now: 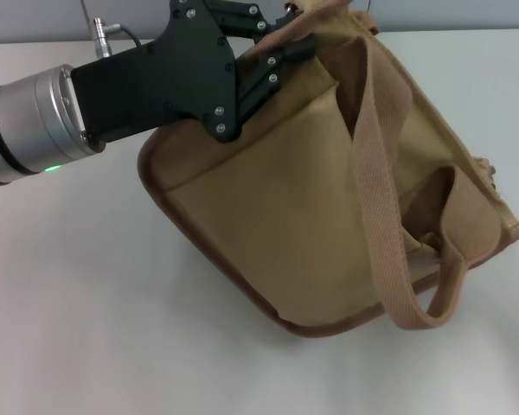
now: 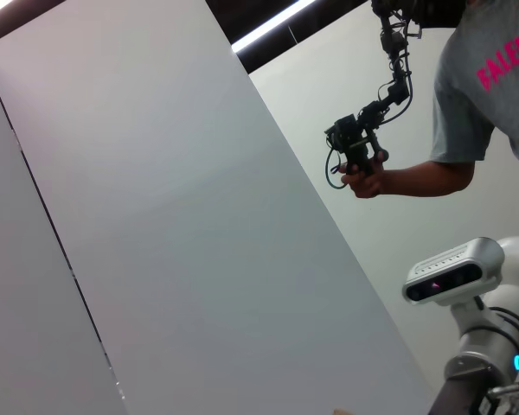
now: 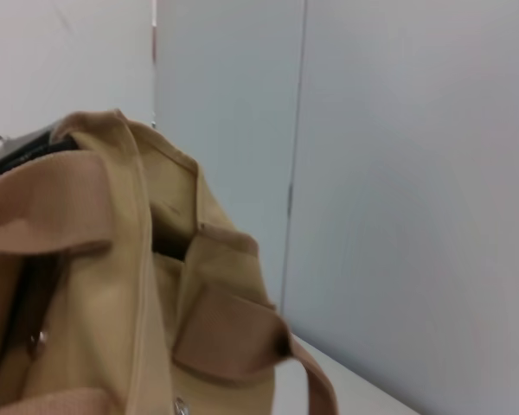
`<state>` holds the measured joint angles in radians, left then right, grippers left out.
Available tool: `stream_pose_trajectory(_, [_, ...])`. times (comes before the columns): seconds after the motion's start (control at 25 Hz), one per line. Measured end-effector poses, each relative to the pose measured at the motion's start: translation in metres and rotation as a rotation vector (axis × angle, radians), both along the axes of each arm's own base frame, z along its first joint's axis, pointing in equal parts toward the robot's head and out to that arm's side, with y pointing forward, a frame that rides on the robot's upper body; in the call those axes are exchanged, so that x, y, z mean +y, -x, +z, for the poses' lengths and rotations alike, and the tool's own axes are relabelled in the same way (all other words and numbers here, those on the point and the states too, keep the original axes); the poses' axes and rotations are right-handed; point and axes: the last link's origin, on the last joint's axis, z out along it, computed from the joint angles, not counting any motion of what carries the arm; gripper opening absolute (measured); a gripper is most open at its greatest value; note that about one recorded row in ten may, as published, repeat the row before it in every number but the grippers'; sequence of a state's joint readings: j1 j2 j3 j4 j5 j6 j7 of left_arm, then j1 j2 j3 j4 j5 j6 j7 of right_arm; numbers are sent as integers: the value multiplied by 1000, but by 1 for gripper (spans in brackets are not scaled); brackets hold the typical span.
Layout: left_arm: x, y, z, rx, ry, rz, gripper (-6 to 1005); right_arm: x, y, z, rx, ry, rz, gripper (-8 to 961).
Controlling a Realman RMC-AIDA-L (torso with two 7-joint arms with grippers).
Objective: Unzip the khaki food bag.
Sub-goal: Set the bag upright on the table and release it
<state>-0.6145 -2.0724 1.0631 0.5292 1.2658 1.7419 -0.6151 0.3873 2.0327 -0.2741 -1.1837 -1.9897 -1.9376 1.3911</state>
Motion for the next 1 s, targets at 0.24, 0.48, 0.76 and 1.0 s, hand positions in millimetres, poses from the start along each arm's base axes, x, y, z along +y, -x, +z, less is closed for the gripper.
stream_pose_trajectory(0.24, [-1, 0, -1, 1, 5, -1, 181, 14, 19, -24, -27, 62, 88, 698])
stream_pose_trajectory(0.48, [-3, 1, -1, -3, 7, -4, 183, 25, 32, -45, -86, 130, 129, 698])
stream_pose_trajectory(0.76, [-3, 4, 3, -34, -9, 18, 185, 25, 5, -22, 9, 5, -7, 697])
stream_pose_trajectory(1.0, [-3, 6, 5, -35, -14, 23, 187, 4, -33, -5, -1, -54, -89, 697])
